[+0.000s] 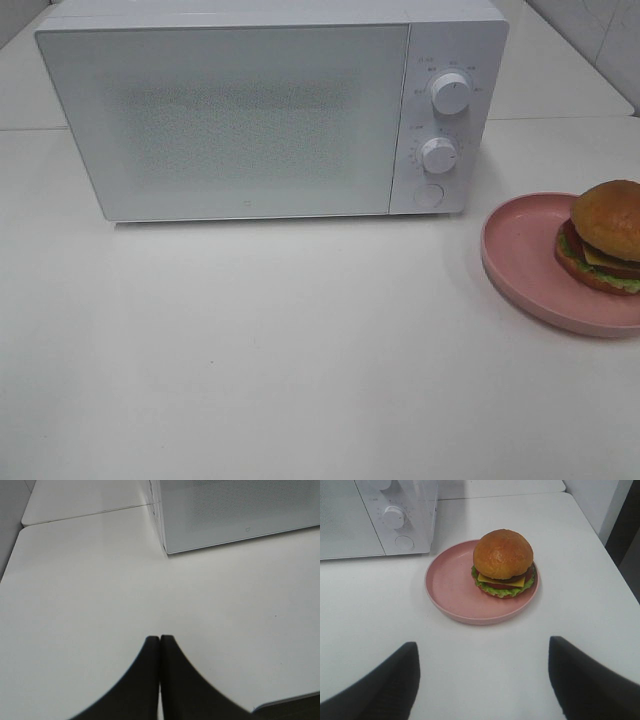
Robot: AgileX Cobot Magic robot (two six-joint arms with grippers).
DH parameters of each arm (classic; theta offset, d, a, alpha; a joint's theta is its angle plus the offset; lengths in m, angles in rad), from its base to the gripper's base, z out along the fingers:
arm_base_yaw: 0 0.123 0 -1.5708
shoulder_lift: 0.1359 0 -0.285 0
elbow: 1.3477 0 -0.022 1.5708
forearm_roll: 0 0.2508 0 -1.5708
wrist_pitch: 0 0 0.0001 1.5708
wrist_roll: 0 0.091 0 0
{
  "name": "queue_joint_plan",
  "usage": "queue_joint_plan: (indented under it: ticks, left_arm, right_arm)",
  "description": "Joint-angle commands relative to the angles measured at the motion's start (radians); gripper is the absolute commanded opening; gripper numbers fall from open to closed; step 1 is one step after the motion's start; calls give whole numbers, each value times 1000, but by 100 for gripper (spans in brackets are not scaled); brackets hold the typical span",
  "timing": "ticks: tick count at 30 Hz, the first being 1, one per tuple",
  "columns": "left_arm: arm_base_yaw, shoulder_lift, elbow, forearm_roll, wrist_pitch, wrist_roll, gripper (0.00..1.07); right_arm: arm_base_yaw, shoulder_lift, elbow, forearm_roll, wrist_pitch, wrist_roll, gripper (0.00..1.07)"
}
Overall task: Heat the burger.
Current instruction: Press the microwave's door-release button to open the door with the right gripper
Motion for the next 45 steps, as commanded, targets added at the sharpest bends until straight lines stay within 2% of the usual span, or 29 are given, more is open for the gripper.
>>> queue_joint_plan:
  ticks: [1, 22, 29, 33, 38, 40, 45]
  left_arm:
    - [-6, -26, 2, -4, -15, -3, 0]
    - [-6, -26, 2, -4, -15, -3, 0]
    - [-6, -25, 2, -4, -15, -3, 0]
    - [-6, -23, 2, -4, -15, -3, 0]
    - [-6, -23, 2, -4, -15, -3, 0]
    - [-6, -23, 2, -4, -15, -3, 0]
    - [-6, -23, 2, -4, -15, -3, 0]
  right_arm:
    - [-6, -26, 1, 5, -15, -6, 69]
    - [-6, -18, -4, 6, -22, -9, 69]
    - [-6, 117, -40, 10, -133, -10, 69]
    - [-6, 285, -40, 12, -268, -10, 69]
    - [-6, 360, -40, 12, -336, -10, 68]
    - [-6, 477, -40, 12, -427, -10, 67]
    - [-6, 549, -40, 12, -488, -10, 66]
